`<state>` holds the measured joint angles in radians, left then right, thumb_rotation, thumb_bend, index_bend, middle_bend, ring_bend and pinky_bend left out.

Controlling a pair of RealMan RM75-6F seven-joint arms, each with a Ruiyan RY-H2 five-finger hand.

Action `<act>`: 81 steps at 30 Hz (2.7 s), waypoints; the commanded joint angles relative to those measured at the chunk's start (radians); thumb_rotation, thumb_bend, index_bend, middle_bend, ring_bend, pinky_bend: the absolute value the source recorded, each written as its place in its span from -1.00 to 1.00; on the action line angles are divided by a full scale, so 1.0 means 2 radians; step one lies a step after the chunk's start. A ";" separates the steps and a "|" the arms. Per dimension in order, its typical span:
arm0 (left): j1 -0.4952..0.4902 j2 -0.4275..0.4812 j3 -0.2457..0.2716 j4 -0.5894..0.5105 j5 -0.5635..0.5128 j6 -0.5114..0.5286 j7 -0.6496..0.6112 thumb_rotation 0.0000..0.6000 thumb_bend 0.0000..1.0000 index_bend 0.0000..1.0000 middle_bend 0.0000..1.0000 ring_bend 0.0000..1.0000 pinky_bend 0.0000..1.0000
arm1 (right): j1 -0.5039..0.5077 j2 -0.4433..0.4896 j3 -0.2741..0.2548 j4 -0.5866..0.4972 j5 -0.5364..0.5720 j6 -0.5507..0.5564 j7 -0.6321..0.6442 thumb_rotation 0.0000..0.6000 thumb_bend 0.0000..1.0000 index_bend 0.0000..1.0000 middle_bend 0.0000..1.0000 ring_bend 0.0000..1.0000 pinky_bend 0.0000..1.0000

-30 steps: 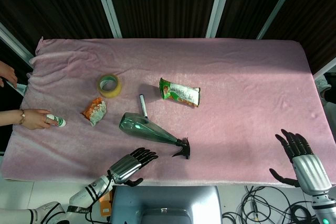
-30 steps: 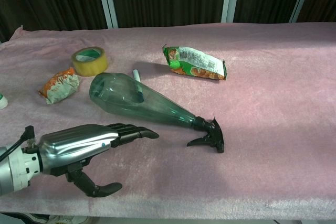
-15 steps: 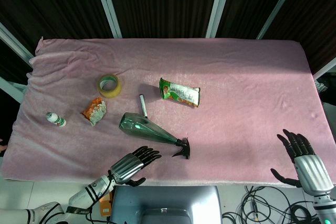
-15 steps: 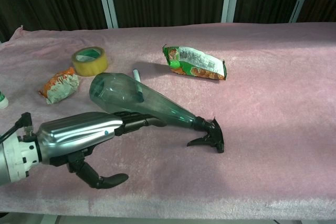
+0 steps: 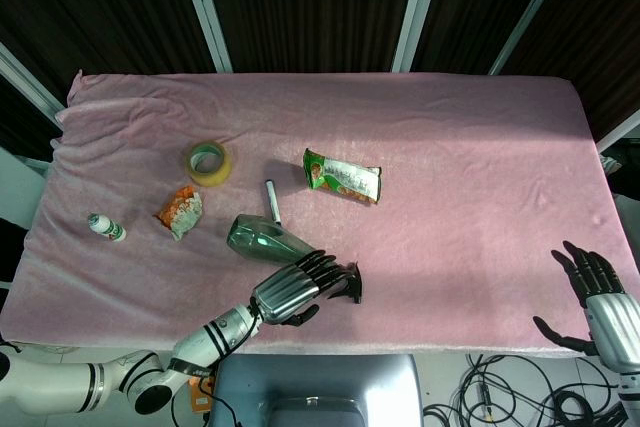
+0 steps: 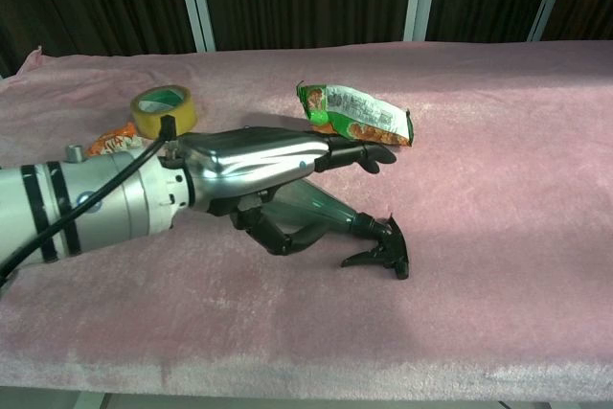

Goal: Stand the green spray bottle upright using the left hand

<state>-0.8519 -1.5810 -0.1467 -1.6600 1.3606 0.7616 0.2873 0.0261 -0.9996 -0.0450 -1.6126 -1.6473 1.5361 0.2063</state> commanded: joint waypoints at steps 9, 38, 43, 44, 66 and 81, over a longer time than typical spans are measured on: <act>-0.039 -0.102 0.011 0.116 -0.119 0.042 0.239 1.00 -0.17 -1.00 -0.95 -1.00 -1.00 | 0.001 0.010 0.003 0.008 0.002 -0.002 0.026 1.00 -0.26 -1.00 -1.00 -1.00 -1.00; -0.036 -0.157 0.042 0.196 -0.076 0.158 0.280 1.00 -0.08 0.40 0.22 -0.37 -1.00 | -0.007 0.017 0.004 0.013 -0.004 0.015 0.051 1.00 -0.26 -1.00 -1.00 -1.00 -1.00; -0.006 -0.126 0.047 0.169 -0.013 0.227 0.221 1.00 -0.01 0.47 0.66 -0.04 -0.85 | -0.009 0.016 0.003 0.013 -0.008 0.017 0.047 1.00 -0.26 -1.00 -1.00 -1.00 -1.00; 0.000 -0.118 0.046 0.159 -0.005 0.238 0.207 1.00 -0.01 0.47 0.67 -0.04 -0.85 | -0.009 0.015 0.003 0.013 -0.008 0.017 0.046 1.00 -0.26 -1.00 -1.00 -1.00 -1.00; 0.127 -0.062 -0.065 0.063 -0.020 0.321 -0.383 1.00 0.24 0.51 0.71 0.00 -0.76 | -0.001 0.004 -0.001 0.005 -0.021 0.005 0.019 1.00 -0.27 -1.00 -1.00 -1.00 -1.00; 0.144 -0.152 -0.018 0.302 0.087 0.405 -0.455 1.00 0.31 0.50 0.63 -0.03 -0.78 | -0.002 0.002 -0.002 0.002 -0.022 0.007 0.010 1.00 -0.26 -1.00 -1.00 -1.00 -1.00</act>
<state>-0.5725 -1.8243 -0.2248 -1.1917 1.4517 1.5016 -0.6045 0.0225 -0.9943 -0.0482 -1.6072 -1.6904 1.5503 0.2280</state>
